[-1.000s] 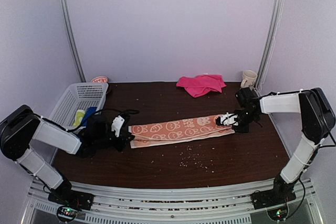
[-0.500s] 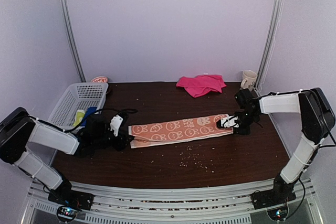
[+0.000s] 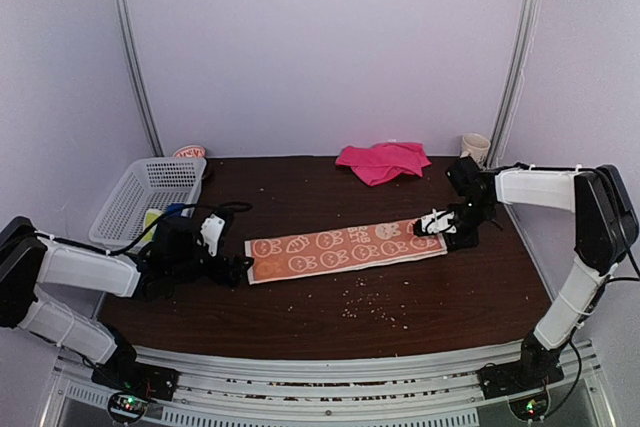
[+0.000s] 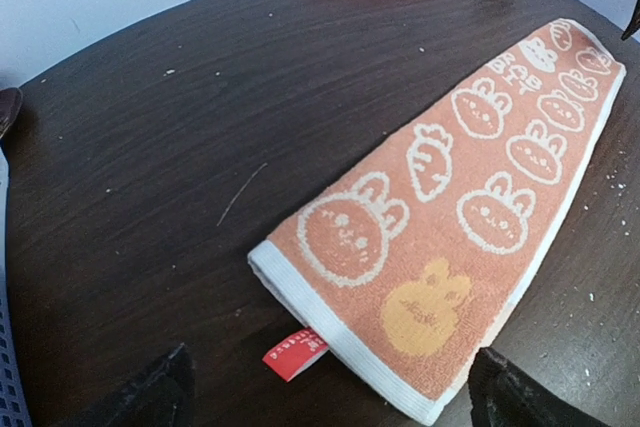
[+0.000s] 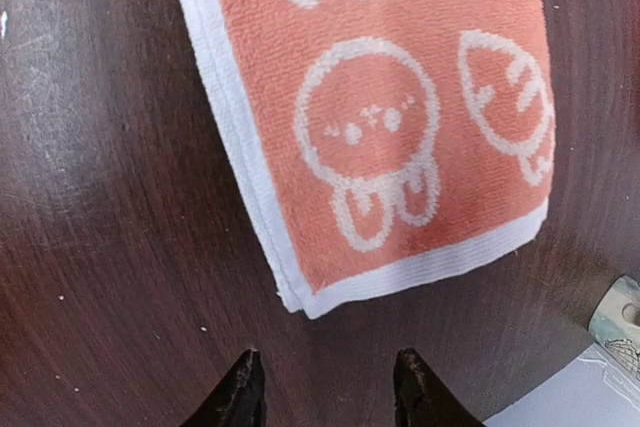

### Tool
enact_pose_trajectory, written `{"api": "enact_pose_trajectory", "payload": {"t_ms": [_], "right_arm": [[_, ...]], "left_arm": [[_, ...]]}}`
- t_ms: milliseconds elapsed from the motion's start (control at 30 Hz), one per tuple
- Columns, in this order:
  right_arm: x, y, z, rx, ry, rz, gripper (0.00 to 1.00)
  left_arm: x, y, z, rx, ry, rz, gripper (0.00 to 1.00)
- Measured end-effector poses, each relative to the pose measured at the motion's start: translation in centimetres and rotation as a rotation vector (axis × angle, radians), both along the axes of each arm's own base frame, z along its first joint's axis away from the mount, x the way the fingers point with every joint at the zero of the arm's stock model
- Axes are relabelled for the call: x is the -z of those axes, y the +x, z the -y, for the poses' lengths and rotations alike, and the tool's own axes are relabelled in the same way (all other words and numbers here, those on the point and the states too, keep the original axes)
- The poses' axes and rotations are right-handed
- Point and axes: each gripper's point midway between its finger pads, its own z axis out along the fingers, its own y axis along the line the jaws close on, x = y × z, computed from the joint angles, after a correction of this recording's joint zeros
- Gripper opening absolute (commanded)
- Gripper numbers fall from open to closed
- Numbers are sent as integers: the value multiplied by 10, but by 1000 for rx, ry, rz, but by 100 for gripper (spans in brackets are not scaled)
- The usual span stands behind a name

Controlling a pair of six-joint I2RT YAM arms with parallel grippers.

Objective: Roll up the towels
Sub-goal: Fold the towel at the center of the board, then smooth out the towel at the center of the board.

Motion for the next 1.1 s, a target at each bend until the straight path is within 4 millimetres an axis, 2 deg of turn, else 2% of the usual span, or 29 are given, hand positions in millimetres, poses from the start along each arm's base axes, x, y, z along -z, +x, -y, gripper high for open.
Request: {"api": "enact_pose_trajectory", "payload": {"t_ms": [167, 267, 367, 433, 500, 533, 667, 800, 900, 1100], "right_arm": [[-21, 10, -6, 37, 34, 15, 44], [-41, 24, -16, 97, 109, 47, 42], [-69, 42, -30, 165, 216, 96, 35], [-88, 57, -43, 217, 316, 139, 21], [-98, 68, -52, 272, 399, 160, 5], [-99, 72, -56, 287, 429, 163, 0], [-85, 88, -70, 379, 535, 118, 0], [-62, 97, -70, 477, 572, 69, 0], [-51, 104, -63, 547, 592, 58, 0], [-28, 117, -39, 675, 610, 53, 0]], "left_arm": [[0, 4, -12, -72, 27, -3, 95], [-2, 15, -14, -114, 47, -10, 86], [-8, 35, -4, -137, 50, -10, 67], [-14, 51, 7, -143, 38, -9, 47], [-21, 64, 19, -139, 18, -4, 25], [-24, 69, 25, -135, 3, -4, 18], [-32, 80, 55, -89, -39, -6, 0], [-26, 83, 80, -43, -60, -33, 0], [-10, 83, 87, -35, -55, -73, 0], [40, 82, 85, -58, 8, -171, 0]]}}
